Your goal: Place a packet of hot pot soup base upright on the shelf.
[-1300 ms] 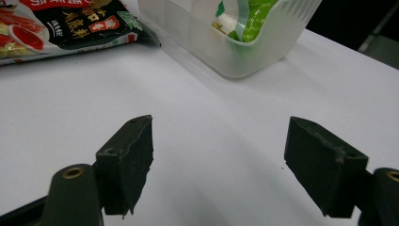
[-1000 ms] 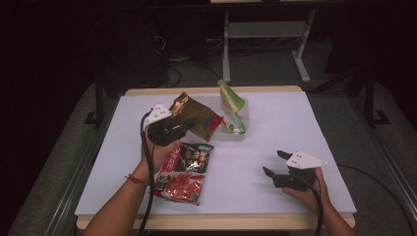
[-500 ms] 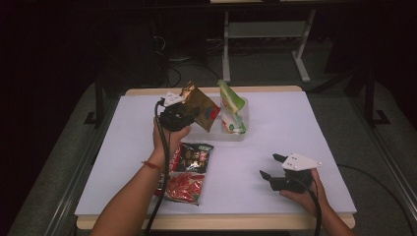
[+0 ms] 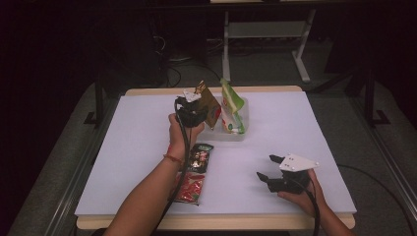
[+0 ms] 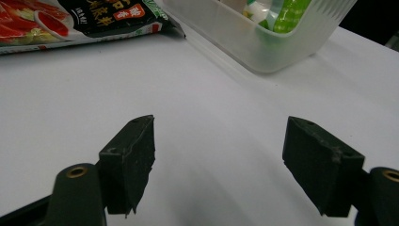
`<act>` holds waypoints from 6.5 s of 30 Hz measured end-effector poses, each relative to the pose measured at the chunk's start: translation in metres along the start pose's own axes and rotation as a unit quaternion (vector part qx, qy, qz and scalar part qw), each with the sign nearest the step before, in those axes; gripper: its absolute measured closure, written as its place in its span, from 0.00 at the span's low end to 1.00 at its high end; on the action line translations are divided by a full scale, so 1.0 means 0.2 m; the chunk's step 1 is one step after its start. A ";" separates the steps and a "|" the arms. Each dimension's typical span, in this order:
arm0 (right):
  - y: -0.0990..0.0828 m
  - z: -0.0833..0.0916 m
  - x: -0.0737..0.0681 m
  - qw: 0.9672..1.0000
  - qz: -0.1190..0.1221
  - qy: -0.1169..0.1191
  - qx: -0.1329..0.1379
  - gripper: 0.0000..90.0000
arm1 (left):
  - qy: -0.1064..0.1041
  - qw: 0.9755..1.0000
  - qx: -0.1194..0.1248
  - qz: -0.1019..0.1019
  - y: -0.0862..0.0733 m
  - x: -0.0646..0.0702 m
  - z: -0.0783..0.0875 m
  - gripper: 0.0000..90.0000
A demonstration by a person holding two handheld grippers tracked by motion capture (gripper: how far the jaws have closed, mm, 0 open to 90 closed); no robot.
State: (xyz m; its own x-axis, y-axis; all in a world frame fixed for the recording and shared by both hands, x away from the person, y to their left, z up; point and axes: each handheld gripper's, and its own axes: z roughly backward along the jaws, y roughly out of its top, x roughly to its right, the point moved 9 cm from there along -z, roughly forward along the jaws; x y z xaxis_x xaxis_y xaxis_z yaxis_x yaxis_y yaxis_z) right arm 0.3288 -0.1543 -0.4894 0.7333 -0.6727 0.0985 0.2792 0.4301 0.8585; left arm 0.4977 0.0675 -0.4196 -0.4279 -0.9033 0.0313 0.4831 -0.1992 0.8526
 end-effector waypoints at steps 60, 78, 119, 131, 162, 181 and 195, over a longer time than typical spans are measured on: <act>0.01 0.00 -0.01 1.000 -0.002 0.006 0.000 0.29 | -0.060 0.996 0.000 -0.064 -0.11 0.17 -0.05 0.50; 0.01 -0.02 -0.02 1.000 -0.001 0.010 -0.009 0.30 | -0.129 0.983 0.001 -0.131 -0.18 0.14 0.18 0.29; 0.11 -0.23 -0.22 0.996 -0.020 0.070 -0.055 0.31 | -0.217 0.964 -0.070 -0.135 -0.73 -0.26 0.65 0.18; 0.28 -0.44 -0.33 0.987 -0.067 0.131 -0.059 0.29 | -0.240 0.960 -0.109 -0.098 -0.87 -0.24 0.65 0.17; 0.37 -0.73 -0.47 0.976 -0.108 0.163 -0.091 0.39 | -0.264 0.953 -0.121 -0.081 -0.92 -0.19 0.64 0.14; 0.47 -0.61 -0.46 0.988 -0.055 0.147 -0.002 0.80 | -0.285 0.950 -0.115 -0.059 -0.90 -0.20 0.62 0.09; 0.56 -0.52 -0.50 0.987 -0.017 0.153 0.039 0.82 | -0.318 0.940 -0.106 -0.065 -0.83 -0.15 0.61 0.10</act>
State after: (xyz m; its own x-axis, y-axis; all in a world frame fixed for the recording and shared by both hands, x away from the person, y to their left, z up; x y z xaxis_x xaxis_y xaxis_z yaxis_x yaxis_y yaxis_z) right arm 0.3511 0.0233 -0.4555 0.8807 -0.4676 -0.0761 0.2659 0.3549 0.8963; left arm 0.3381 0.1730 -0.4982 -0.8313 -0.4702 0.2964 0.5077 -0.4253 0.7493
